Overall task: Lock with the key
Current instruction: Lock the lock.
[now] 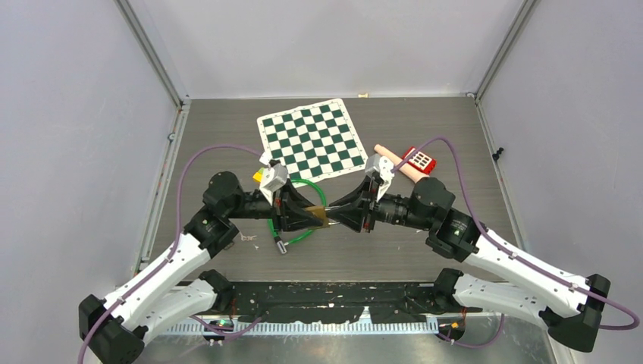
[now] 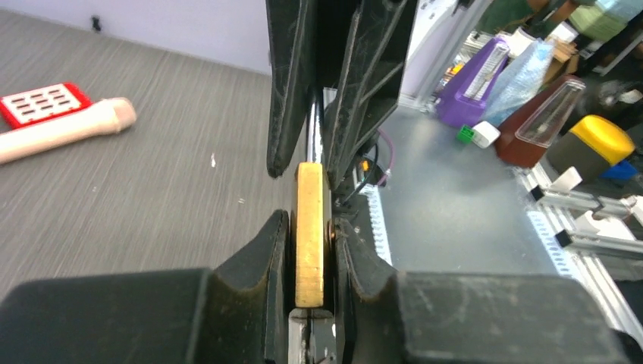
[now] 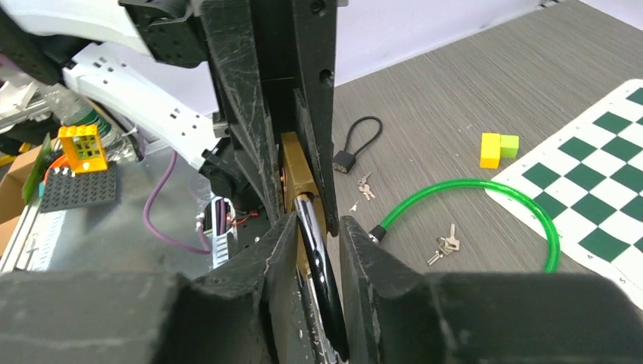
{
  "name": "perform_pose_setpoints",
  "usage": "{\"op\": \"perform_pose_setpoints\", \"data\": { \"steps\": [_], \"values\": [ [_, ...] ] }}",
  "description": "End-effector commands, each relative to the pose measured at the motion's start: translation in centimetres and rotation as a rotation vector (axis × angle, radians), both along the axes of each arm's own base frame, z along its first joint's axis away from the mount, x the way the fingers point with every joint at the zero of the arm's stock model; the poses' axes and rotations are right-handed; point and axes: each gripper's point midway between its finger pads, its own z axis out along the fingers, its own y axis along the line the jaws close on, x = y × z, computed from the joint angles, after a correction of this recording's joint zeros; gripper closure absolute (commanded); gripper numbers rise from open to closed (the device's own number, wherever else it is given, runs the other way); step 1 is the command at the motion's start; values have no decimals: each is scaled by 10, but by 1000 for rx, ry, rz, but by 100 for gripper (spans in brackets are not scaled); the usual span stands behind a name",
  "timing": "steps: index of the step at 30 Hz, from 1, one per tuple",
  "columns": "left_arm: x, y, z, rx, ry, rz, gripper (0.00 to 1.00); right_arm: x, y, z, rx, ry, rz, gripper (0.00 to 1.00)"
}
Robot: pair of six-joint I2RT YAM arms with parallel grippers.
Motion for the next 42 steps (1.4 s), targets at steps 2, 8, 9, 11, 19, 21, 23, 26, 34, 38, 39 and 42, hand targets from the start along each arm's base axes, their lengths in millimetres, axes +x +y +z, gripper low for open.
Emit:
{"op": "perform_pose_setpoints", "data": {
  "steps": [2, 8, 9, 11, 19, 21, 23, 26, 34, 38, 39, 42],
  "values": [
    [29, -2, 36, -95, -146, 171, 100, 2, 1, 8, 1, 17, -46, 59],
    [30, 6, 27, -65, -152, 205, 100, 7, -22, 9, 14, 23, -127, 32],
    [30, 7, 25, -57, -156, 204, 100, 6, -27, 11, 25, 18, -134, 30],
    [28, 10, 24, -45, -167, 205, 100, 5, -32, 11, 29, 15, -141, 27],
    [9, 11, 24, 2, -169, 86, 100, 9, -37, -7, -48, 22, -149, 30],
    [6, 11, 26, 3, -172, 70, 100, 12, -35, -12, -71, 24, -149, 33],
    [6, 11, 28, -2, -179, 69, 100, 13, -34, -18, -94, 31, -143, 36],
    [4, 12, 31, -9, -189, 62, 100, 14, -32, -27, -117, 38, -128, 37],
    [-3, 12, 30, -11, -193, 22, 100, 13, -31, -28, -109, 48, -103, 55],
    [-4, 11, 30, -7, -188, 9, 100, 4, -28, -26, -93, 42, -49, 72],
    [-4, 10, 29, -6, -185, 6, 100, 2, -26, -23, -82, 38, -32, 74],
    [-3, 9, 31, -12, -187, -3, 100, -1, -23, -24, -74, 42, -8, 92]
  ]
}}
